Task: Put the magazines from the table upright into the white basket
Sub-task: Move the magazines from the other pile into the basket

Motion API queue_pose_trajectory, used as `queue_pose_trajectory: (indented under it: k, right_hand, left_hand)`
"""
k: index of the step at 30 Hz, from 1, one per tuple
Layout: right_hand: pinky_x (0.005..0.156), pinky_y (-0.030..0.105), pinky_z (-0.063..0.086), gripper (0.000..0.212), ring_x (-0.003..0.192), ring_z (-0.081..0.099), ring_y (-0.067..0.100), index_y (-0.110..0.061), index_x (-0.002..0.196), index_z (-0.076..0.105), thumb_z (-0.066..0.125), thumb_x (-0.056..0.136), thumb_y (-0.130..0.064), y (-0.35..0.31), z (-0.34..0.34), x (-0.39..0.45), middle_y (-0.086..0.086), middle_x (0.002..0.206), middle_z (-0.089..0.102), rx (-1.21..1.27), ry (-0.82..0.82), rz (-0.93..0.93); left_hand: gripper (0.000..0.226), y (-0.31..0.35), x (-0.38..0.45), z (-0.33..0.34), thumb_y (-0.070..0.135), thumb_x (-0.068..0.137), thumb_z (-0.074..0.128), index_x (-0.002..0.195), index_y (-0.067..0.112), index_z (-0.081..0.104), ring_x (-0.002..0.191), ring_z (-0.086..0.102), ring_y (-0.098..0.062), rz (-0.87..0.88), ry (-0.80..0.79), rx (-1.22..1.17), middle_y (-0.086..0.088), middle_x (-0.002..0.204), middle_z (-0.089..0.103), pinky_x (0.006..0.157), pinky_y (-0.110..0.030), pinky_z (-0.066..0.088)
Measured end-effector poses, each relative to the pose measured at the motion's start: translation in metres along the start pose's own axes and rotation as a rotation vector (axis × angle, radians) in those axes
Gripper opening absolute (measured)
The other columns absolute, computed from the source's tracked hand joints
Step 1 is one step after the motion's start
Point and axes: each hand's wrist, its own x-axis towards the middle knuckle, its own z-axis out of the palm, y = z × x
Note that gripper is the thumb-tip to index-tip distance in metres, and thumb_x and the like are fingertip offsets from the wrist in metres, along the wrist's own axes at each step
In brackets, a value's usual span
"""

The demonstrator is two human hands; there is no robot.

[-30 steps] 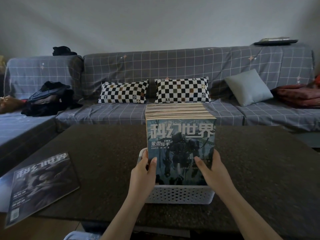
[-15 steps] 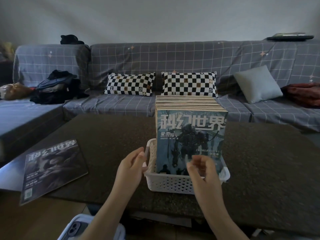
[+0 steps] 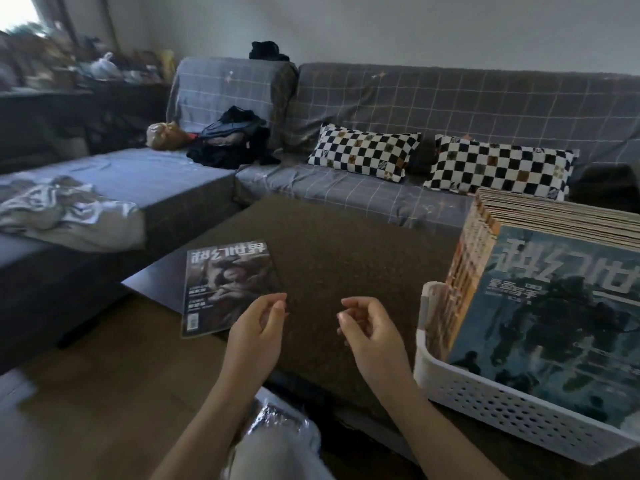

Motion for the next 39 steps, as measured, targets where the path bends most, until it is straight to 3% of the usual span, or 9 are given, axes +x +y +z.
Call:
queue_pose_trajectory:
  k: [5, 10, 15, 19, 23, 27, 31, 35, 39]
  right_hand:
    - [0.062, 0.011, 0.045, 0.014, 0.082, 0.060, 0.001, -0.039, 0.098, 0.051, 0.056, 0.091, -0.029, 0.011, 0.045, 0.032, -0.011, 0.090, 0.061, -0.070, -0.078, 0.051]
    - [0.067, 0.010, 0.040, 0.024, 0.089, 0.055, -0.003, -0.029, 0.115, 0.055, 0.055, 0.092, -0.030, 0.027, 0.087, 0.063, -0.016, 0.101, 0.058, -0.130, -0.135, 0.114]
    - [0.083, 0.018, 0.040, 0.039, 0.109, 0.051, 0.004, -0.022, 0.130, 0.051, 0.053, 0.093, -0.032, 0.039, 0.114, 0.084, -0.005, 0.125, 0.057, -0.223, -0.190, 0.175]
    - [0.092, 0.025, 0.041, 0.043, 0.120, 0.047, 0.012, -0.019, 0.134, 0.049, 0.052, 0.093, -0.033, 0.042, 0.124, 0.096, -0.001, 0.131, 0.054, -0.336, -0.184, 0.176]
    - [0.096, 0.032, 0.046, 0.044, 0.115, 0.052, 0.016, -0.015, 0.131, 0.052, 0.056, 0.091, -0.034, 0.041, 0.122, 0.099, 0.006, 0.128, 0.053, -0.398, -0.117, 0.189]
    - [0.077, 0.027, 0.049, 0.045, 0.089, 0.055, 0.011, -0.016, 0.127, 0.055, 0.062, 0.087, -0.036, 0.040, 0.112, 0.091, 0.005, 0.118, 0.053, -0.416, 0.008, 0.241]
    - [0.069, 0.024, 0.045, 0.041, 0.082, 0.054, 0.008, -0.020, 0.120, 0.059, 0.065, 0.084, -0.038, 0.038, 0.101, 0.076, 0.002, 0.115, 0.055, -0.490, 0.020, 0.272]
    - [0.082, 0.032, 0.051, 0.044, 0.092, 0.061, 0.013, -0.019, 0.119, 0.060, 0.069, 0.081, -0.040, 0.038, 0.079, 0.065, -0.001, 0.105, 0.065, -0.423, 0.003, 0.377]
    - [0.086, 0.030, 0.044, 0.056, 0.107, 0.059, 0.019, -0.015, 0.126, 0.057, 0.071, 0.078, -0.040, 0.026, 0.051, 0.056, 0.004, 0.121, 0.062, -0.229, 0.006, 0.395]
  left_hand:
    - [0.022, -0.037, 0.018, -0.031, 0.026, 0.098, 0.049, 0.112, 0.022, 0.064, 0.089, 0.056, 0.000, -0.032, 0.106, 0.175, 0.010, 0.099, 0.062, 0.068, -0.017, 0.041]
    - [0.027, -0.069, 0.041, -0.049, 0.025, 0.096, 0.051, 0.116, 0.016, 0.066, 0.112, 0.053, -0.025, -0.105, 0.225, 0.470, -0.005, 0.119, 0.062, 0.097, -0.047, 0.039]
    - [0.038, -0.093, 0.059, -0.059, 0.030, 0.097, 0.050, 0.129, 0.012, 0.055, 0.133, 0.033, -0.033, -0.289, 0.192, 0.411, -0.016, 0.143, 0.041, 0.107, -0.050, 0.034]
    - [0.045, -0.098, 0.064, -0.069, 0.030, 0.092, 0.060, 0.130, 0.007, 0.055, 0.123, 0.039, -0.030, -0.292, 0.292, 0.339, -0.018, 0.131, 0.049, 0.094, -0.039, 0.040]
    - [0.042, -0.095, 0.069, -0.089, 0.025, 0.079, 0.076, 0.117, 0.010, 0.062, 0.087, 0.065, -0.013, -0.317, 0.293, 0.126, -0.001, 0.097, 0.067, 0.072, -0.032, 0.056]
    - [0.012, -0.085, 0.068, -0.090, 0.024, 0.077, 0.078, 0.083, 0.018, 0.069, 0.062, 0.071, -0.009, -0.467, 0.036, -0.030, -0.001, 0.074, 0.075, 0.052, -0.022, 0.054]
    - [0.011, -0.071, 0.057, -0.078, 0.023, 0.088, 0.067, 0.088, 0.029, 0.059, 0.072, 0.067, -0.005, -0.394, -0.021, -0.032, 0.009, 0.083, 0.069, 0.056, -0.021, 0.048]
    - [0.018, -0.048, 0.037, -0.070, 0.017, 0.091, 0.063, 0.087, 0.032, 0.054, 0.062, 0.065, 0.004, -0.322, 0.005, -0.118, 0.010, 0.084, 0.065, 0.046, -0.009, 0.044]
    - [0.021, -0.022, 0.018, -0.068, 0.010, 0.090, 0.063, 0.089, 0.030, 0.058, 0.067, 0.067, 0.000, -0.244, -0.014, -0.200, 0.007, 0.086, 0.069, 0.051, -0.010, 0.047]
